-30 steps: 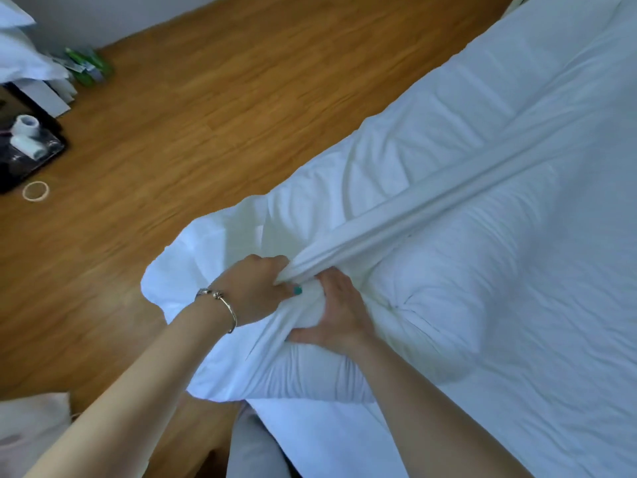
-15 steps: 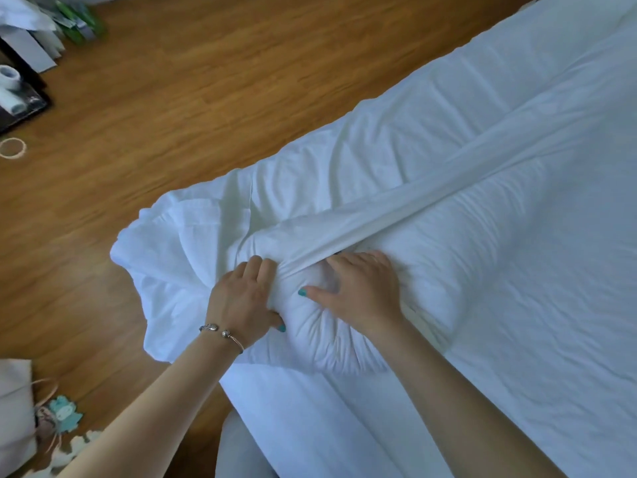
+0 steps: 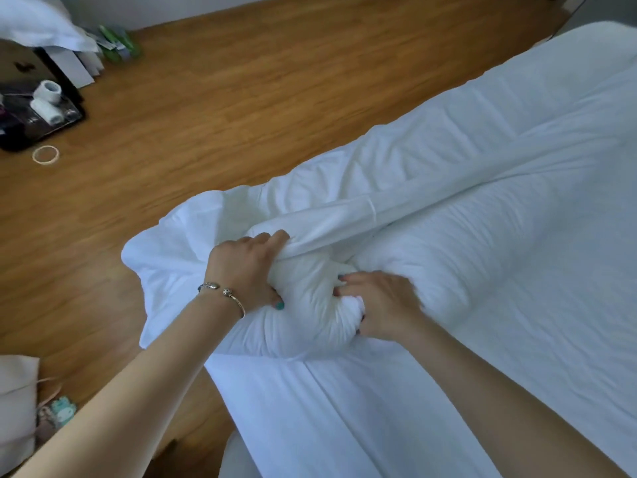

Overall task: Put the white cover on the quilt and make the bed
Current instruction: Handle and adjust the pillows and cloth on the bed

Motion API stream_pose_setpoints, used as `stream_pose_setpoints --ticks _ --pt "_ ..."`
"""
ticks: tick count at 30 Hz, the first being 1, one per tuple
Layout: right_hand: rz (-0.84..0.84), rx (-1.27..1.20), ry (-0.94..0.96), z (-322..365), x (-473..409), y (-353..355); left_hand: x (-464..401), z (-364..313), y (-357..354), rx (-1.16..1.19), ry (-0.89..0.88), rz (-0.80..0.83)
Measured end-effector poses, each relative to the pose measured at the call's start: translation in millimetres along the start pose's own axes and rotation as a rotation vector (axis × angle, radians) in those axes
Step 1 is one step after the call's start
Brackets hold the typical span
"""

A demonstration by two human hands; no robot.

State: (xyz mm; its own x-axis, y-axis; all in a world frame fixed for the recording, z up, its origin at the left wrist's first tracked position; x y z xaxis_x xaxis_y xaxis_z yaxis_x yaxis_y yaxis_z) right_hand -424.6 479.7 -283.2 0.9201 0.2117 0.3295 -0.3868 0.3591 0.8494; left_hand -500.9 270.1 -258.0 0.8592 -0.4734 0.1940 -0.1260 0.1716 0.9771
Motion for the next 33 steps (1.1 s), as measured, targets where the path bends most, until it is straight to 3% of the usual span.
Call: stream_pose_setpoints --ticks 3,7,9,12,16,19,22,26,27,29,33 --pt "0.084 -0.042 -0.055 -2 -34 20 1 -8 8 -0.076 -0.130 0.036" --pt "-0.013 -0.029 -0.042 -3 -59 33 -6 -7 9 0.297 -0.033 0.286" --pt "-0.032 -0.001 -0.048 -8 -68 36 -14 -10 23 0.332 -0.024 0.330" --pt "-0.072 0.031 -0.022 -16 -97 46 -23 -27 31 -0.024 0.005 0.195" --pt "-0.125 0.074 0.039 -24 -132 54 -38 -28 15 0.025 0.169 -0.042" --pt "-0.428 0.149 0.256 -15 -139 64 -59 -13 -4 0.118 0.197 -0.188" --pt "-0.742 0.289 0.504 -18 -124 76 -79 -4 -7 0.170 0.203 -0.207" --pt "-0.982 0.126 0.224 -45 -105 106 -76 -1 -8 0.220 0.198 -0.228" --pt "-0.952 0.203 0.137 -49 -106 108 -75 -1 -10 0.229 0.195 -0.229" --pt "-0.729 0.416 0.032 -53 -115 106 -78 -1 -11 0.250 0.195 -0.228" --pt "-0.529 0.435 -0.054 -58 -138 116 -84 3 -11 0.314 0.193 -0.237"
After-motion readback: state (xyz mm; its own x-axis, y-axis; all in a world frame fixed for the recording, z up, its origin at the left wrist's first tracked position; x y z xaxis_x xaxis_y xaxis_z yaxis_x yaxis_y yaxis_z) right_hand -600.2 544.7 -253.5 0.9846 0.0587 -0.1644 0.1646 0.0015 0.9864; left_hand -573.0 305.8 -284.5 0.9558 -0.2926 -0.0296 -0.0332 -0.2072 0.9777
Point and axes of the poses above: each hand's wrist, its own x-axis away from the middle knuckle, its own y-axis out of the back of the hand, z = x × y, the point moved 3 cm from there along -x, towards the middle knuckle, and after that the axes turned 11 degrees about -x, right-handed, at the moved point
